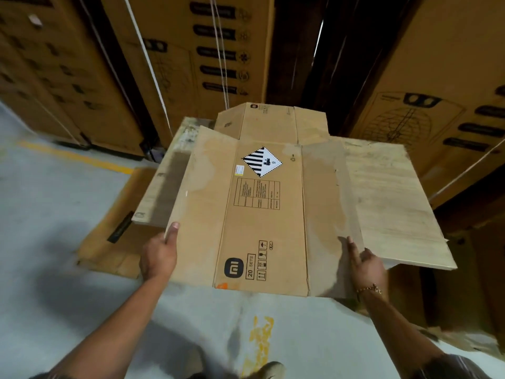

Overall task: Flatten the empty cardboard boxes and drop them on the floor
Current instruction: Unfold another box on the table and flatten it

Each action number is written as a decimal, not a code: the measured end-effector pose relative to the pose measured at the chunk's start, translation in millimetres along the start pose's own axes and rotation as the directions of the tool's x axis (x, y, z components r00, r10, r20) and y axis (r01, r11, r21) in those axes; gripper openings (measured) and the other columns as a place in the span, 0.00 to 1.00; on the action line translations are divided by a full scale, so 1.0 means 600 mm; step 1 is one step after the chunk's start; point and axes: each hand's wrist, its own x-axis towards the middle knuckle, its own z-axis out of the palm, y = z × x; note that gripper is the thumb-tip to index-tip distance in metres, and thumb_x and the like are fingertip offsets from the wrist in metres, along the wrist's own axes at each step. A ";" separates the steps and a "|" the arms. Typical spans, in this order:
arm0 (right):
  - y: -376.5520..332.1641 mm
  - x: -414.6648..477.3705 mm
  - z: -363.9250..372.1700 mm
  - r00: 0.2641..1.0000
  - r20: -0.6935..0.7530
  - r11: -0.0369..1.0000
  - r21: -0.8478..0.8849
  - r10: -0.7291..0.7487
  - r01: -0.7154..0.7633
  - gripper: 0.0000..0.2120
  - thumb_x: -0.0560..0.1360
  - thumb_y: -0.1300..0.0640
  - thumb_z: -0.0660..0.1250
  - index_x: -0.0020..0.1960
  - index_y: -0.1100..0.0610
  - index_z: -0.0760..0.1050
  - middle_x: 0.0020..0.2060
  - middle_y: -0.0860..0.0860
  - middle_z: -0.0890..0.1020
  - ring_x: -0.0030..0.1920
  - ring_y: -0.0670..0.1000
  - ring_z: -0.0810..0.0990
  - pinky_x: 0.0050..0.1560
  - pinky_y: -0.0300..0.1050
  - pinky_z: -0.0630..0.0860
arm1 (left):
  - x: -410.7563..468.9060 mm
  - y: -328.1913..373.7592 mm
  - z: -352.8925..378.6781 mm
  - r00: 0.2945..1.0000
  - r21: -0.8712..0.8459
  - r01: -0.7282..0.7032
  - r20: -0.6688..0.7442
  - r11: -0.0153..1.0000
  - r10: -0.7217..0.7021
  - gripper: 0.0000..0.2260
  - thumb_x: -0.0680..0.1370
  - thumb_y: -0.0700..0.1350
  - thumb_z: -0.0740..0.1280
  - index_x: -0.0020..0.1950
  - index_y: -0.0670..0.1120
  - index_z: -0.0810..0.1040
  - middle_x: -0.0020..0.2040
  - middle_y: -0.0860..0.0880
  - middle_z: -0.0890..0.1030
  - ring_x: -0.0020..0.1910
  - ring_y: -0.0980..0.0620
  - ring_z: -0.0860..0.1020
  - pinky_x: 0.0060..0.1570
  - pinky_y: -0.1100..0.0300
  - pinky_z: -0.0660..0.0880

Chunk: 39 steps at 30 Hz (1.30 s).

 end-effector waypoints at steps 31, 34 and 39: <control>-0.552 -0.445 0.731 0.953 0.208 0.975 0.084 -0.218 0.205 0.30 0.77 0.34 0.56 0.34 0.60 0.68 0.31 0.57 0.76 0.37 0.59 0.75 0.35 0.49 0.67 | 0.537 -0.605 -0.553 0.956 -0.046 0.146 -0.249 0.988 -0.153 0.32 0.79 0.68 0.53 0.50 0.41 0.83 0.49 0.33 0.82 0.49 0.33 0.80 0.48 0.46 0.76; -0.582 -0.451 0.798 0.952 0.249 0.983 0.082 -0.181 0.165 0.31 0.77 0.33 0.56 0.35 0.61 0.70 0.32 0.57 0.77 0.36 0.58 0.75 0.35 0.49 0.67 | 0.605 -0.635 -0.559 0.956 -0.055 0.171 -0.232 0.984 -0.179 0.32 0.79 0.67 0.54 0.52 0.41 0.83 0.50 0.34 0.82 0.50 0.33 0.80 0.48 0.45 0.76; -0.627 -0.455 0.892 0.950 0.289 0.992 0.066 -0.120 0.106 0.28 0.76 0.34 0.58 0.35 0.58 0.70 0.31 0.57 0.76 0.36 0.56 0.75 0.39 0.47 0.68 | 0.708 -0.673 -0.556 0.963 -0.043 0.192 -0.183 0.980 -0.196 0.29 0.81 0.64 0.55 0.49 0.40 0.83 0.49 0.33 0.82 0.50 0.33 0.79 0.46 0.49 0.71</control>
